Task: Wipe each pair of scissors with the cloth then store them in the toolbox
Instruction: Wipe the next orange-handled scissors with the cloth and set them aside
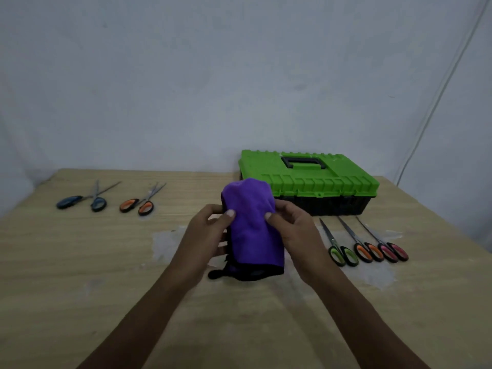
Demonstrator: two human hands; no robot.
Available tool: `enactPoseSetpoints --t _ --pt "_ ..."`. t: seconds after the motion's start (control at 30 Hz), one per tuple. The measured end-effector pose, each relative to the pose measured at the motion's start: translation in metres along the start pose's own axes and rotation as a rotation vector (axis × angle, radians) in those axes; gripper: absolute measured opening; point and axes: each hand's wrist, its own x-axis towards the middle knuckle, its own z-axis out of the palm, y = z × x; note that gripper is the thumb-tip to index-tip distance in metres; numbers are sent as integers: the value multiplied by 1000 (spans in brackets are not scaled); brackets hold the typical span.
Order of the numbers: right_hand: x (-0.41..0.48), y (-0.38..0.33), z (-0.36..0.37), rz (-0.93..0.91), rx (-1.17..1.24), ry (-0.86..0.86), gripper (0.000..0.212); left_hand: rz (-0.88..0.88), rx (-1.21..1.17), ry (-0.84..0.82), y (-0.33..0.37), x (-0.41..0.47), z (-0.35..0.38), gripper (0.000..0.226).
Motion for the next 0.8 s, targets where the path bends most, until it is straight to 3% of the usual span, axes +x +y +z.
enactPoseSetpoints --t 0.2,0.3,0.4,0.53,0.73,0.8 --pt "-1 43 7 121 -858 -101 50 -119 413 61 -29 15 -11 7" --pt "-14 51 15 -169 -1169 -16 43 -118 467 58 -40 18 -17 7" --pt "-18 45 31 -376 -1086 -80 35 -74 460 63 -42 18 -27 15" --pt "-14 53 50 -344 -1160 -295 39 95 622 134 -39 26 -64 13" --pt "-2 61 67 -356 -1128 -235 29 337 1038 439 -40 79 -147 20" --pt "2 65 70 -340 -1101 -208 27 324 1251 497 -40 97 -168 26"
